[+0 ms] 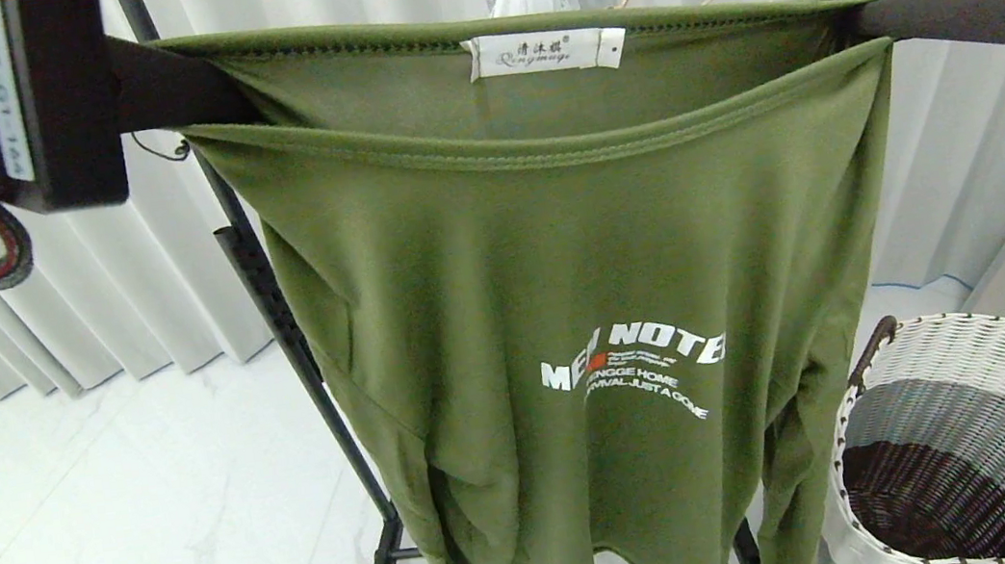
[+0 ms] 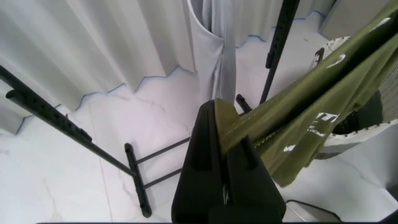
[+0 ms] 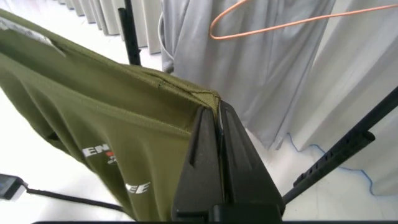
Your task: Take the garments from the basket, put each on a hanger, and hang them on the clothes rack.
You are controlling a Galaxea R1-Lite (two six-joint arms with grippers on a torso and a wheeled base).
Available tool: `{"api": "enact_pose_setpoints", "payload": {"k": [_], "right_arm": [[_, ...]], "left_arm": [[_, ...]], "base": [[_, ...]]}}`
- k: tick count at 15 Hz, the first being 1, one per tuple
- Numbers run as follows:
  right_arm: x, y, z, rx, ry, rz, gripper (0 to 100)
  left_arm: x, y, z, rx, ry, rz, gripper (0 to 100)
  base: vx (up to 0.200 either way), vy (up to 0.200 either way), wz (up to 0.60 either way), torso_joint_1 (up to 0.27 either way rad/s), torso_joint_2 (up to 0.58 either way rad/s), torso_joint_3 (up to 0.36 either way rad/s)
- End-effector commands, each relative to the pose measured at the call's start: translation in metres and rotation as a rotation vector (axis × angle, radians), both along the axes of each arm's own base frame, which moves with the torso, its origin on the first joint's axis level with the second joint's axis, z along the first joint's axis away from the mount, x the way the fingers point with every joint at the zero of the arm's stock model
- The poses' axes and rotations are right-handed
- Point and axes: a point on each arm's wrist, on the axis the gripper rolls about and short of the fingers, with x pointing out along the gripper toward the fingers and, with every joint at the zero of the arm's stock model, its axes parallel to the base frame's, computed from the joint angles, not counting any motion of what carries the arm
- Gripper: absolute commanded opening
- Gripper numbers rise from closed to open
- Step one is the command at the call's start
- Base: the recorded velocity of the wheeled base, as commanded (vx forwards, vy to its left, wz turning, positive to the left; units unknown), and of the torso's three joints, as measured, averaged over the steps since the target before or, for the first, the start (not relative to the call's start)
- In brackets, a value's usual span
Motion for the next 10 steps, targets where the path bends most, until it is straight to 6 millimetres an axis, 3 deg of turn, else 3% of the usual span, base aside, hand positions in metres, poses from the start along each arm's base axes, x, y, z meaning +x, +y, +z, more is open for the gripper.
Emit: {"api": "enact_pose_setpoints", "payload": {"k": [1,3,4,10], "right_arm": [[0.000,-0.001,0.000,0.000,-0.001,-0.003,0],[0.001,-0.002,-0.001,-0.003,0.002,-0.015,0],[0.001,-0.002,-0.001,-0.003,0.002,-0.015,100],[-0.010,-0.012,-0.008,-0.018,0.012,-0.004,100]], "left_arm": [[0.002,-0.001,-0.001,0.002,0.005,-0.001,0],[0.002,-0.001,-0.001,0.003,0.007,-0.004,0],[0.002,-0.001,-0.002,0.004,0.008,-0.004,0],[0.017,0.001,-0.007,0.021,0.017,0.065,0]], "base": [[0.000,0.000,0.00,0.000,0.00,0.000],[0.000,0.000,0.00,0.000,0.00,0.000],[0.000,0.000,0.00,0.000,0.00,0.000],[0.000,0.000,0.00,0.000,0.00,0.000]]}}
